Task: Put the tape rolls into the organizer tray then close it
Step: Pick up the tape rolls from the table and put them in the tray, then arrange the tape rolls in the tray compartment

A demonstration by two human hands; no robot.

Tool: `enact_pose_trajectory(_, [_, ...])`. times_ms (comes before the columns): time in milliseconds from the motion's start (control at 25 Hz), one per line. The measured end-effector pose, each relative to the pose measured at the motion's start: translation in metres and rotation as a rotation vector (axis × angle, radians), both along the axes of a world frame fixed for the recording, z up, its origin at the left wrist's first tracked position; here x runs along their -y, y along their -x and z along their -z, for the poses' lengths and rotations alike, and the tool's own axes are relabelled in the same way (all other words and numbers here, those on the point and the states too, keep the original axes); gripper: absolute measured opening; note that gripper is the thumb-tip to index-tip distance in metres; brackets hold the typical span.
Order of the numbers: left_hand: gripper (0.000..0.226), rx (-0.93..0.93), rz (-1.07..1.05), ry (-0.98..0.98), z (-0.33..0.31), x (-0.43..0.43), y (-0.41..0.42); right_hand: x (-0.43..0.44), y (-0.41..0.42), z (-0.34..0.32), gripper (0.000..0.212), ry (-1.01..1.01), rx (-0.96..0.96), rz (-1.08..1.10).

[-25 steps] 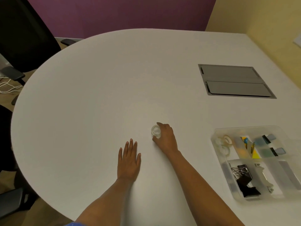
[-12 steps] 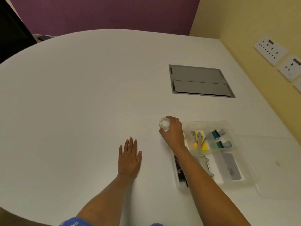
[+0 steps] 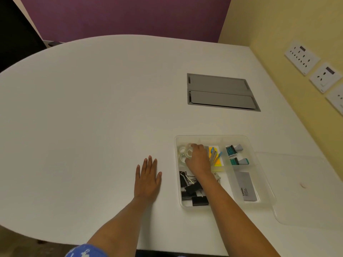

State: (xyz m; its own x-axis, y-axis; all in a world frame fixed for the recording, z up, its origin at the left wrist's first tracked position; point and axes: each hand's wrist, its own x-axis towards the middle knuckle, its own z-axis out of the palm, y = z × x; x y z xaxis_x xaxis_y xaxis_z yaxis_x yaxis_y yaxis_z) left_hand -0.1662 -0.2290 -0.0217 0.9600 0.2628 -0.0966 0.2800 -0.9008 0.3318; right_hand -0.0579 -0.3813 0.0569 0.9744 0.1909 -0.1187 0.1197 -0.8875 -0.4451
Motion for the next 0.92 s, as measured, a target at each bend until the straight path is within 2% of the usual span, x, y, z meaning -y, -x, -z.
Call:
enact_pose_trajectory(200, [0.082,-0.029,-0.022,0.025,-0.009,0.005,-0.003,-0.001,-0.002,0.001,0.051,0.148,-0.035,-0.065])
enact_pose_trajectory(520, [0.086,0.025,-0.015,0.068,-0.026,0.005,-0.02,0.001,-0.01,-0.003,0.041,0.087,-0.013,-0.054])
enact_pose_trajectory(720, [0.039,0.151,-0.01,0.131,-0.047,0.007,-0.049,0.002,-0.022,-0.011,0.035,0.044,0.049,0.008])
enact_pose_trajectory(920, [0.033,0.265,0.028,0.16,-0.064,0.018,-0.076,0.004,-0.03,-0.015,0.034,0.075,0.084,0.005])
